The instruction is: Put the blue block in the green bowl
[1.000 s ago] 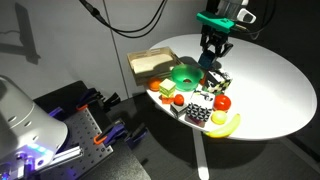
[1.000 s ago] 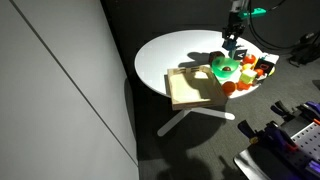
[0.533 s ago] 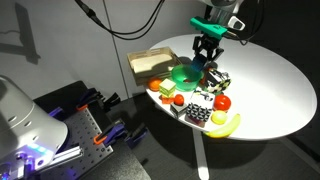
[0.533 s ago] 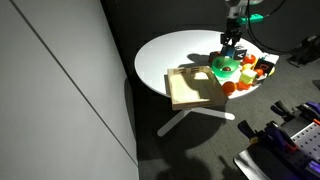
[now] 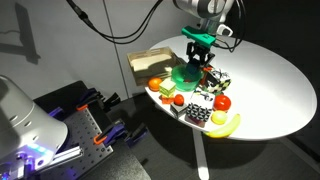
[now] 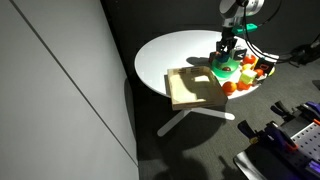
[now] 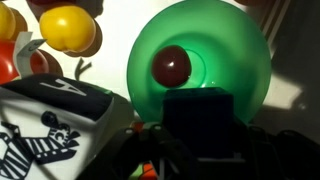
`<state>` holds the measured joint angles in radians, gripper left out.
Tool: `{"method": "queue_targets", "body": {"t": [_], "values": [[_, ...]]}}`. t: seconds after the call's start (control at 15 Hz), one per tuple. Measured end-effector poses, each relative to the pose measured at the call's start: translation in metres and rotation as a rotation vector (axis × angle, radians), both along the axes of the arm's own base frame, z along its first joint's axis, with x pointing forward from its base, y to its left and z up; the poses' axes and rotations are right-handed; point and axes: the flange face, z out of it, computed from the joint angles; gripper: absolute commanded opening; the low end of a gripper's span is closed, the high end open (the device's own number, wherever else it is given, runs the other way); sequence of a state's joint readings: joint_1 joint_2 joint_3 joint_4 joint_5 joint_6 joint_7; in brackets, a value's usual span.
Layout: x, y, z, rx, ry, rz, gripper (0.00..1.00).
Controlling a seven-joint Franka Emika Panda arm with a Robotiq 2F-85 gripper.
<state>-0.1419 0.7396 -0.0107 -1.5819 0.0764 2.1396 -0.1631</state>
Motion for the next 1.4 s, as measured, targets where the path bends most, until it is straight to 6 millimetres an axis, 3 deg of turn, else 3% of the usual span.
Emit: {"method": "queue_targets", "body": {"t": [0.13, 0.2, 0.27, 0.47, 0.87, 1.4], "values": [[-0.002, 0.009, -0.007, -0.005, -0.019, 0.012, 0.28], [-0.002, 0.013, -0.01, -0.008, -0.027, 0.017, 0.78], [-0.004, 0.016, -0.013, -0.01, -0.033, 0.022, 0.8], [-0.006, 0.02, -0.019, -0.013, -0.046, 0.026, 0.99], [-0.013, 0.019, -0.013, -0.013, -0.046, 0.023, 1.0], [-0.034, 0.026, 0.019, 0.009, -0.057, 0.065, 1.0]]}}
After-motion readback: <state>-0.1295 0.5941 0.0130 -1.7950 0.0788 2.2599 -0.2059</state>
